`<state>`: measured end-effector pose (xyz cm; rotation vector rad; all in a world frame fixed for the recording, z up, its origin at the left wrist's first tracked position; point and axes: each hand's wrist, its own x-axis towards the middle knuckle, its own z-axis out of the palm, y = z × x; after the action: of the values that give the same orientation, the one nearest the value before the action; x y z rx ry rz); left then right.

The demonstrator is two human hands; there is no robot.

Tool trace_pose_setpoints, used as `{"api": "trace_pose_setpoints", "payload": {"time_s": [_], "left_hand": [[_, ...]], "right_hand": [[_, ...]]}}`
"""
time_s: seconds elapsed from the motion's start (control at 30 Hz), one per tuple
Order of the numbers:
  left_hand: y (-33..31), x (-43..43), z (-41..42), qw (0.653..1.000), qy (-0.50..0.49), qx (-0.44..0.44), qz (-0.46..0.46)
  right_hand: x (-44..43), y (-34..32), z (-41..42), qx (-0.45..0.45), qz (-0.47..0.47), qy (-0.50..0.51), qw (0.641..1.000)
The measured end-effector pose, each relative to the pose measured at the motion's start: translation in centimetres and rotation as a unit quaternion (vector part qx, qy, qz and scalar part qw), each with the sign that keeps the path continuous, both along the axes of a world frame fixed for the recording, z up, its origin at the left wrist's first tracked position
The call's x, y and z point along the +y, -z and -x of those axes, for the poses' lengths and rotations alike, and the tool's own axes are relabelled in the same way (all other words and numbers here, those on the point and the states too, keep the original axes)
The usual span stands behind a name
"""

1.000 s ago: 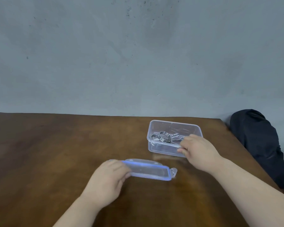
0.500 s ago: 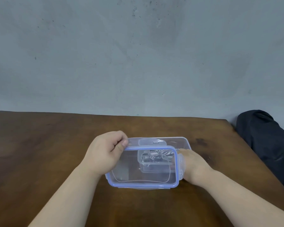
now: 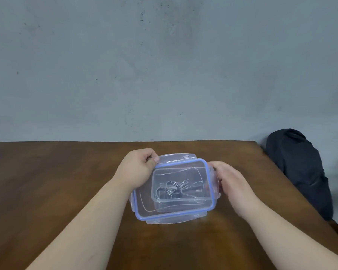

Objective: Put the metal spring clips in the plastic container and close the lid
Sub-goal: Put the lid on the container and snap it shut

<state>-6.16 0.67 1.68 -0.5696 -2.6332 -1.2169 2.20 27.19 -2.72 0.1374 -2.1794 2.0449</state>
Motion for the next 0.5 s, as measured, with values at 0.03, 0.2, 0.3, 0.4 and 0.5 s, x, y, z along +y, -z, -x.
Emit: {"api": "trace_pose_setpoints", "payload": {"time_s": [0.03,0.2,0.3,0.4,0.5], "left_hand": [[0.1,0.5,0.5,1.000,0.003,-0.011,-0.007],[0.2,2.9,2.0,0.999,0.001,-0.019,-0.035],[1.5,3.1,2.3,0.996,-0.019,-0.042,-0.079],[3.7,2.6,1.6,0.996,-0.025,-0.071,-0.045],[5.4,2.2,1.0,0.995,-0.037,-0.091,-0.035]], "right_hand": [[-0.2,-0.1,-0.2,0.000,-0.014,0.000,1.000],[-0.4,0.6,0.4,-0.027,0.007,0.096,0.995],[0.3,0.7,1.2,-0.046,0.064,0.125,0.989],[1.0,1.2,2.1,-0.081,0.064,0.137,0.985],[0.9,1.4,2.6,-0.126,0.023,0.155,0.980]]}}
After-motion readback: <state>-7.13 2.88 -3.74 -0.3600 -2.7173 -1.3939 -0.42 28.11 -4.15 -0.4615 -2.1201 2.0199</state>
